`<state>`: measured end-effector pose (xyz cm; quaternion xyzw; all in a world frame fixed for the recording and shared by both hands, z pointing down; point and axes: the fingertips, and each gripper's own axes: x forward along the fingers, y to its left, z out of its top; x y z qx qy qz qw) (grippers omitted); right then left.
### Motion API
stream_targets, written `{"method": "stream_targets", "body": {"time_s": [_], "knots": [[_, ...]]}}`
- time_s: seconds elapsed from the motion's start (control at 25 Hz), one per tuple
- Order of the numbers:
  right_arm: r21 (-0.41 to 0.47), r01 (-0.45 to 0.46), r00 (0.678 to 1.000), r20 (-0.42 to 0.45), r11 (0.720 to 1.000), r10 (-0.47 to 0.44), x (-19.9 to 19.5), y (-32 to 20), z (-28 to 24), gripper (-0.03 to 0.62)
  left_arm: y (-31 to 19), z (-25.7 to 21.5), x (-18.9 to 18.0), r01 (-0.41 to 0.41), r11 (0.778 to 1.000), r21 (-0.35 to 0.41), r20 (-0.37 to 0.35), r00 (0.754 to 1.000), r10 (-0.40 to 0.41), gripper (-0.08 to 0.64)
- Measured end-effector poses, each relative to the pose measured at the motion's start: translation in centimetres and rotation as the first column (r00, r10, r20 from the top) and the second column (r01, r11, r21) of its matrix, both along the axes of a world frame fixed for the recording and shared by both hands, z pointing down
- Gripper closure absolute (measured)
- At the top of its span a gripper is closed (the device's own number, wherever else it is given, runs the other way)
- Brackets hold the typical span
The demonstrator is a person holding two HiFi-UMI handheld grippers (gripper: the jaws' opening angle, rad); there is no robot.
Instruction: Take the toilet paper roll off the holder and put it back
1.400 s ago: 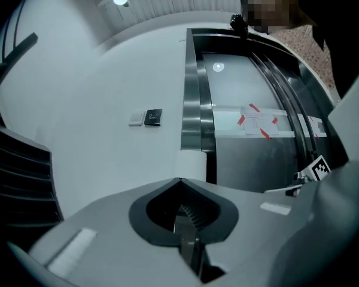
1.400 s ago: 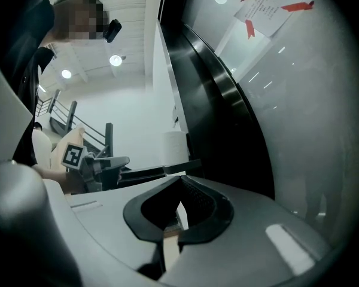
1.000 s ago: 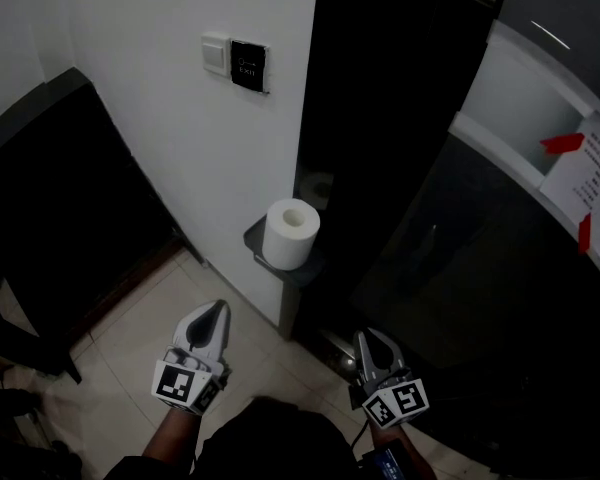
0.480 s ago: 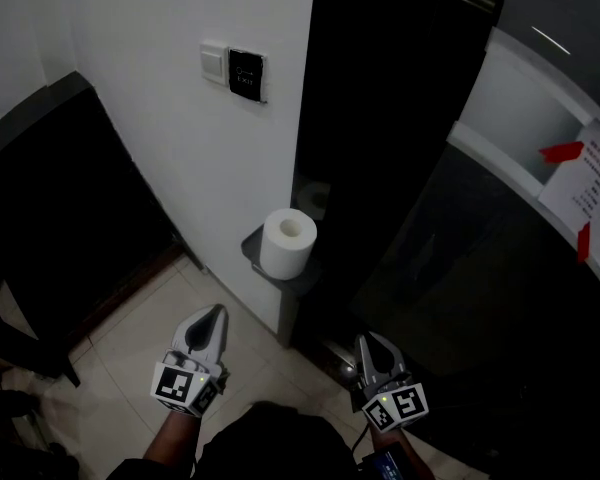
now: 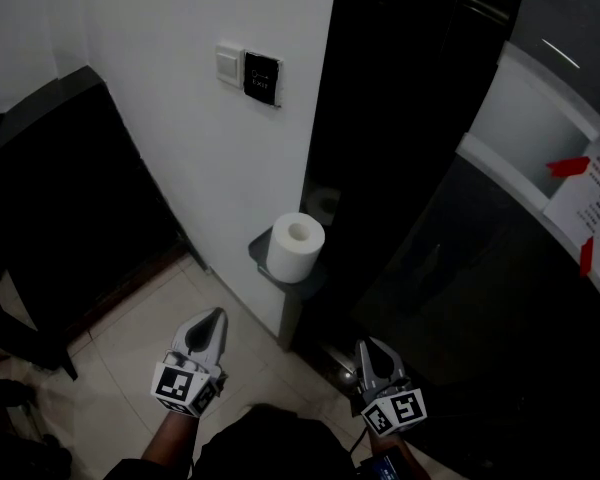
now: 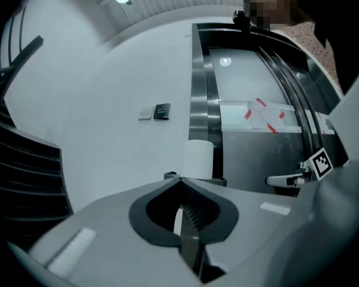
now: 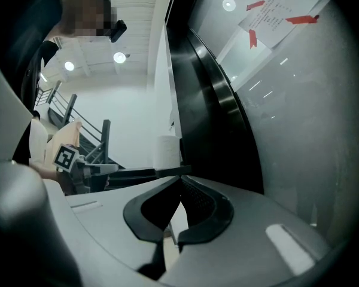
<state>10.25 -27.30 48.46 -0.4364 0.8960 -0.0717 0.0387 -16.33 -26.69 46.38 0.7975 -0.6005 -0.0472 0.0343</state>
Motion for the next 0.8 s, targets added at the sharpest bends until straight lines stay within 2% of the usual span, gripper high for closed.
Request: {"method": "stream_targets", "body": {"time_s": [0.12,0.36,0.8], "knots": [[-0.003,-0.001,1.000,0.002,1.000,0.001,0.1,0.1,0.0,0.580,0.0,0.6,0.5,-0.011,1.000,0.007,0.057,0.998,0.011,0.558],[-0.012,-0.001,1.000,0.003,1.000,0.001,0.4,0.7,0.2,0.580,0.1,0.5,1.6,-0.038,0.999,-0.027,0.032,0.999,0.039,0.558],[-0.019,-0.009,1.000,0.004,1.000,0.009,1.5,1.3,0.5,0.580,0.1,0.8,2.0,-0.038,0.999,-0.013,0.030,0.999,0.039,0.558]]}}
